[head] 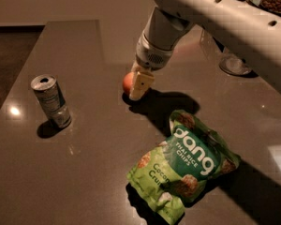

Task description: Move apple near redbull can

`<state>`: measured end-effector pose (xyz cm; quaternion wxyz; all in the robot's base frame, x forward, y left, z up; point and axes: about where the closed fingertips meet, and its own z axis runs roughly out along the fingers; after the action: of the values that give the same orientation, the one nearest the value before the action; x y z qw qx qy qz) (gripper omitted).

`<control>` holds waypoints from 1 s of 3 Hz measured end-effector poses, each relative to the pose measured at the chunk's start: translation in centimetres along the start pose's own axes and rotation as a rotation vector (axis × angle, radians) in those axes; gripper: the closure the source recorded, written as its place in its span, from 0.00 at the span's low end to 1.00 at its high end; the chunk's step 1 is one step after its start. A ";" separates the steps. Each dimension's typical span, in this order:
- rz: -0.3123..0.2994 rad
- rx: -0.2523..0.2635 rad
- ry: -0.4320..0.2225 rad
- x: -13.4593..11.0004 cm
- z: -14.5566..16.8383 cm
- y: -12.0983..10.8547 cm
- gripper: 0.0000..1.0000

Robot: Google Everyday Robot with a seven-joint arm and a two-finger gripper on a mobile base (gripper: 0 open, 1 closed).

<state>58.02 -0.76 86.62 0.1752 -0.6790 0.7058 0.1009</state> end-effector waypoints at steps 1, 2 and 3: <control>-0.043 -0.006 -0.025 -1.7 -0.7 1.2 0.89; -0.098 -0.020 -0.046 -3.9 -1.1 3.3 1.00; -0.140 -0.035 -0.053 -5.6 -0.4 5.7 1.00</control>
Offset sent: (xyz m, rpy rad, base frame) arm -0.0599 0.0559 0.0330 0.0550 -0.0319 0.1716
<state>52.43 4.58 88.54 0.1884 -0.7268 0.6498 0.1185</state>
